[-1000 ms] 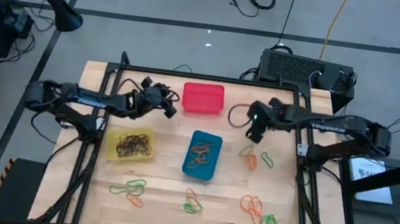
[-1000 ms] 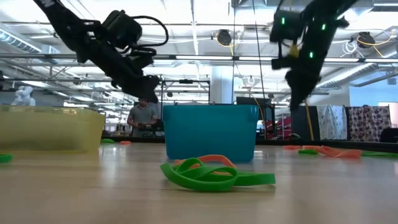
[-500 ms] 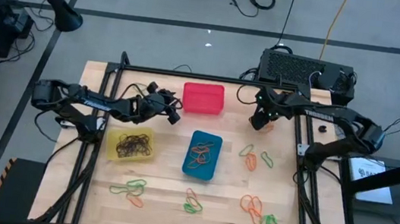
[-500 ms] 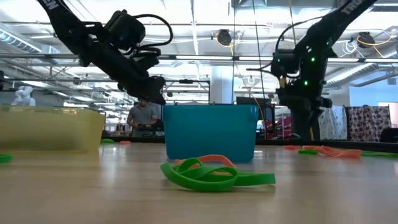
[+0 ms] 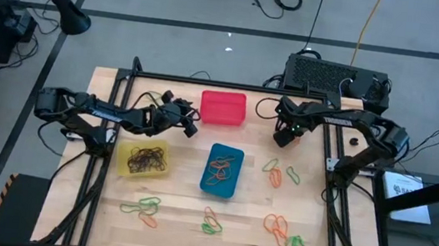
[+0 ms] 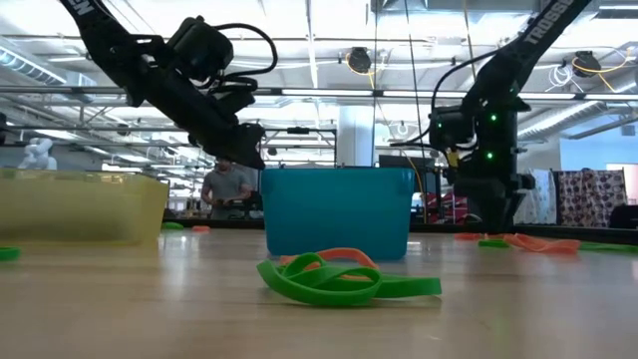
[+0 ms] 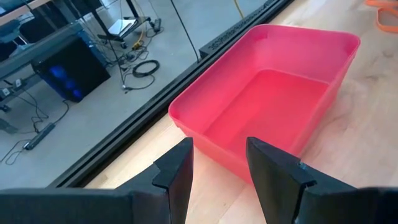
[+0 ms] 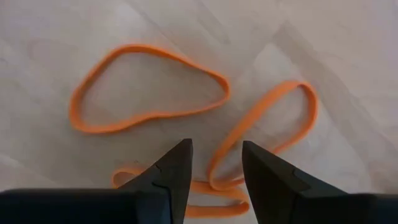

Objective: Sort rubber bands into baskets
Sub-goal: Put the orange rubber band into the blue bin

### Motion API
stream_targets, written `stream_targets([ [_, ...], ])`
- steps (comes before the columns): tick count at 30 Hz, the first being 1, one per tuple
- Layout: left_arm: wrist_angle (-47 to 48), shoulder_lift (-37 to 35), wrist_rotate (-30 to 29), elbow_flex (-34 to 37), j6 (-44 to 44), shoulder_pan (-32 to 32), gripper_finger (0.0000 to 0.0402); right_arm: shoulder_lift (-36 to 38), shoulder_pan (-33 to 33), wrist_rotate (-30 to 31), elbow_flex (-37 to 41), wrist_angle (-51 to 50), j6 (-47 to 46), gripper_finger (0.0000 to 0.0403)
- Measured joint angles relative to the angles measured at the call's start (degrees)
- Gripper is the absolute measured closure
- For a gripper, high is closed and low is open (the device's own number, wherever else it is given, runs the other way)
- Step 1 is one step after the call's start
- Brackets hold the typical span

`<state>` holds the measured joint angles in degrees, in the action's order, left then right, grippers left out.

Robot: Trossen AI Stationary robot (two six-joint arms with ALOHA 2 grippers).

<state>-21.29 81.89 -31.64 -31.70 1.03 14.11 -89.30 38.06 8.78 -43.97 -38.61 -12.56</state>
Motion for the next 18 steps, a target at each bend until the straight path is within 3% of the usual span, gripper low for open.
stream_targets([
  [4,0.67,0.0,0.37,-0.02,0.14,-0.04,0.0244,-0.17,1.38,-1.79,-0.06,-0.43,1.97,0.0298],
  [9,0.97,0.0,0.42,-0.02,0.18,-0.04,0.0244,-0.22,3.08,-1.94,0.0,0.7,5.49,0.0387],
  [18,1.01,0.0,0.48,-0.02,0.19,-0.15,0.0244,-0.02,3.5,7.86,-5.09,0.2,7.53,0.04],
])
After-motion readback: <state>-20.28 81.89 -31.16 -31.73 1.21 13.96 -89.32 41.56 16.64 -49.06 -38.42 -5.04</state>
